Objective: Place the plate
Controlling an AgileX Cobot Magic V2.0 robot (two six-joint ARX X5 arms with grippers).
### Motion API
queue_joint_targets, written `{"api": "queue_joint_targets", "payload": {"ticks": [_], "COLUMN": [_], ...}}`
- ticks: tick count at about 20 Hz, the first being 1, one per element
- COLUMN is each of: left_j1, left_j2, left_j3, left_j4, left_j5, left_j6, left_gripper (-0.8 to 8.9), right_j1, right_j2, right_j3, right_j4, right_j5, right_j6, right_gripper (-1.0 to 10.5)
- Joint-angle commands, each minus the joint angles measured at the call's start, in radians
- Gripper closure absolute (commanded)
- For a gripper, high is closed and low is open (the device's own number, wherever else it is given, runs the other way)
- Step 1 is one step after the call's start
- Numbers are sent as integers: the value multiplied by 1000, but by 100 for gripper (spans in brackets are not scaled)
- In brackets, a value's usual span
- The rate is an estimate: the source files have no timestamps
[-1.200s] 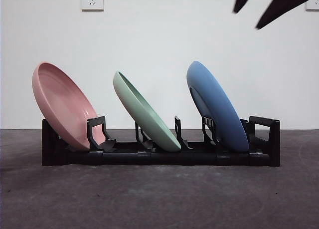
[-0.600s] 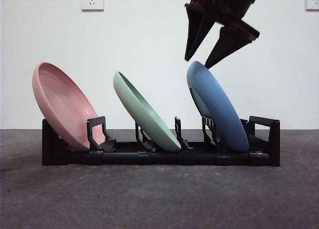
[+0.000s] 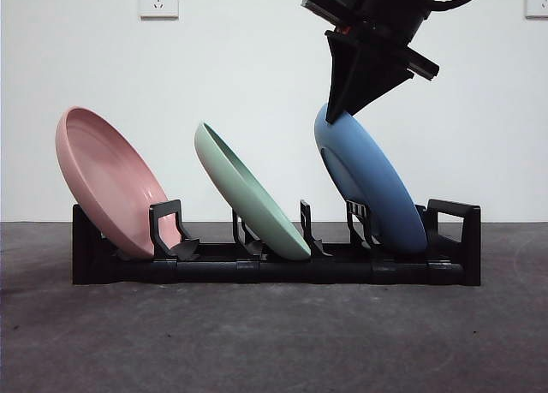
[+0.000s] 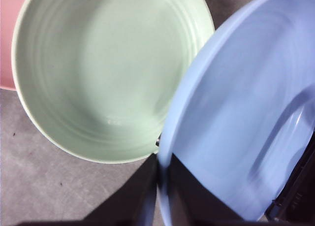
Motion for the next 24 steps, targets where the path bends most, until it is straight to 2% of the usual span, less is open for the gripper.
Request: {"api": "queue_joint_targets", "payload": {"ticks": [1,8,13,15,19,24], "left_j1": [-2,-2,-2,-2,-2,-2], "left_j2": [5,5,5,5,6,5], "left_j3": [23,23,23,23,23,23], "left_j4": [8,9,10,10,11,11], "left_j5": [6,6,6,6,6,6], "left_j6": [-5,-4,-4,-4,-4,-4], "left_gripper": [469,469,469,469,469,469], "right_j1": [5,6,35,65,147,277], "right_j2": [12,-3,-32,-69,-175,-387], "right_j3": [36,236,322,316,264,19], "right_j4": [2,-156,-208,-207,-172,18], "right_j5": [0,-103,-113,-88,33,146], "right_j6": [-4,-6,-48,-69,-85,-93], "right_gripper": [935,934,934,935,934,934]}}
